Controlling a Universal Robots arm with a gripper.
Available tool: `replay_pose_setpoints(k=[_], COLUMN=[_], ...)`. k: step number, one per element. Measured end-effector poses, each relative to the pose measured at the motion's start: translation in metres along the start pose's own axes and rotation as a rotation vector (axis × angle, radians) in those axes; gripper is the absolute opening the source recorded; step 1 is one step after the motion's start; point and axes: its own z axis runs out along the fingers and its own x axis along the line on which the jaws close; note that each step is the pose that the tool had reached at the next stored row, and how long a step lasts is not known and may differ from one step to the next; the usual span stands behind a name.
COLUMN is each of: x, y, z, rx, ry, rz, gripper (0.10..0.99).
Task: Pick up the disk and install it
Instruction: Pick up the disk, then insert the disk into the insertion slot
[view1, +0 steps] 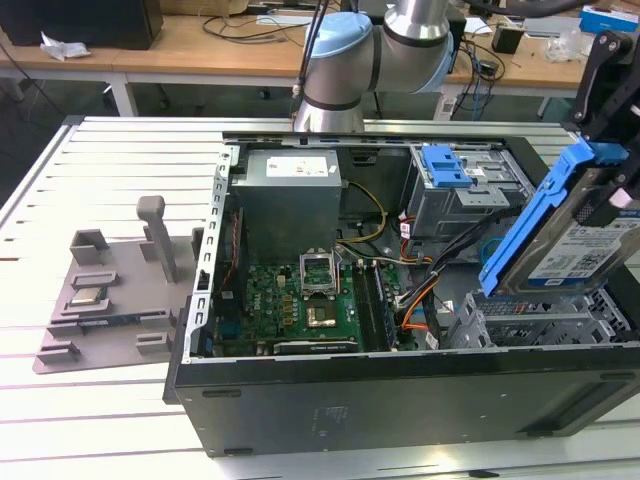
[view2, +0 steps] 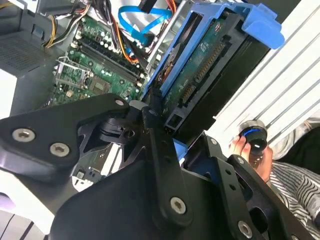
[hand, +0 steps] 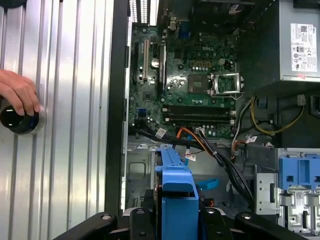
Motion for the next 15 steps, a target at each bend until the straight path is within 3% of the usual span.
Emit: replay_pose_setpoints(k=[15], x=[0.0], y=[-0.0012], z=[0.0003], rx=[0.0], ry=[-0.0003], rz=[0.0], gripper=[0.369])
